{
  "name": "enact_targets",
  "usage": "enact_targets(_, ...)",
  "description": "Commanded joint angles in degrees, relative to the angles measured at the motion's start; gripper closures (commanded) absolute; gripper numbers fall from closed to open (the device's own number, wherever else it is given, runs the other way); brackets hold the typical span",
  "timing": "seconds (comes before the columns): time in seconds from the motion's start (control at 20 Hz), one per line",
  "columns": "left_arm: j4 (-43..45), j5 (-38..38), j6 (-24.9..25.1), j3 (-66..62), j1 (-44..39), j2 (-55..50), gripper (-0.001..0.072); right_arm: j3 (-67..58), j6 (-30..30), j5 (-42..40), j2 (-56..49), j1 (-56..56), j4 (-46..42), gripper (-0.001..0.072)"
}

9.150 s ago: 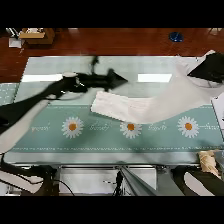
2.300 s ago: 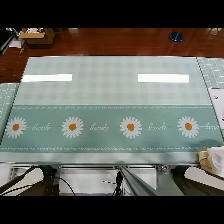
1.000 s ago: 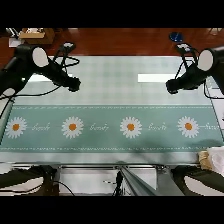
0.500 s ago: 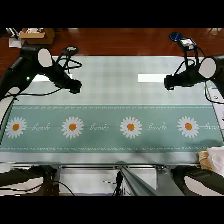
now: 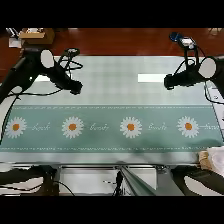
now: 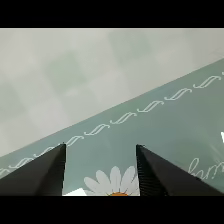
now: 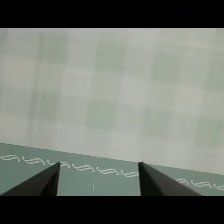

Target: Fold the shirts.

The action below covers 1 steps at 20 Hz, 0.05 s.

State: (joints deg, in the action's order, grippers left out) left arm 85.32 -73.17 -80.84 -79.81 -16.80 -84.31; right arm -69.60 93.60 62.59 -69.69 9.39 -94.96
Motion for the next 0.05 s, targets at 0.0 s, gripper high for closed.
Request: enact_targets(0.0, 0.0, 0.0, 0.0, 0.0, 0.0, -1.0, 0.0184, 0.0, 0.0, -0.1, 0.0, 0.0, 0.0, 0.0178)
